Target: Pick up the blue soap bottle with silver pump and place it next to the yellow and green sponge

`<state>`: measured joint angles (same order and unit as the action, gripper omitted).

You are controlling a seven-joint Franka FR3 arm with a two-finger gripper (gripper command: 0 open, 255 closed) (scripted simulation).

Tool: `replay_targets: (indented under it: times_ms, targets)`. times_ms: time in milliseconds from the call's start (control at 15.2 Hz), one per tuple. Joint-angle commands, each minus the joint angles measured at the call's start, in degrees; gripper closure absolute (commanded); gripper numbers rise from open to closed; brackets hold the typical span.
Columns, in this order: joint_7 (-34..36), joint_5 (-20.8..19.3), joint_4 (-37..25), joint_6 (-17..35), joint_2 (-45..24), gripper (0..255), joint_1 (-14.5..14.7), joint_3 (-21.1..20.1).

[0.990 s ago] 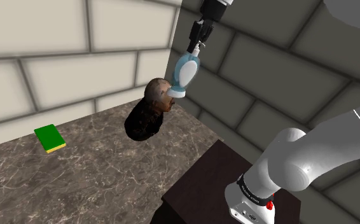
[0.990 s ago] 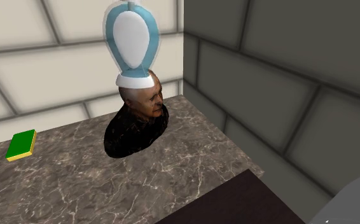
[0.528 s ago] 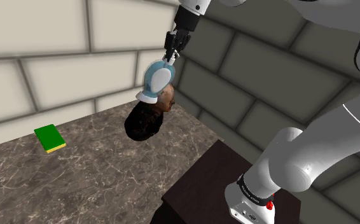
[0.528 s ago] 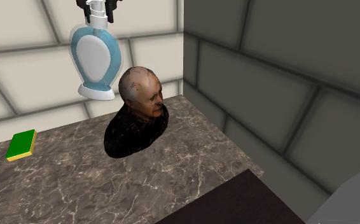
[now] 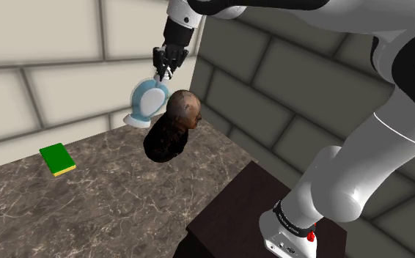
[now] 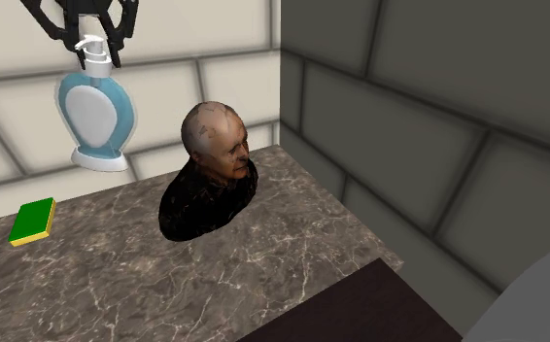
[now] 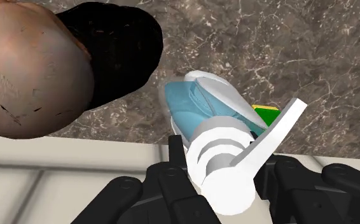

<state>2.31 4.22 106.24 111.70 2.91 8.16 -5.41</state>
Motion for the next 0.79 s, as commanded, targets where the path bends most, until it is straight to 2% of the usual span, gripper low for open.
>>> replay_targets:
  times_ms: [0,396,726]
  targets:
    - [1.53,-0.44,-1.11,1.81,-2.79,255,0.67,-0.79]
    - [6.91,-2.8,-8.61,4.89,-13.18,255,3.47,-2.9]
    - [11.04,-5.2,-17.45,5.79,-22.91,255,6.36,-3.77]
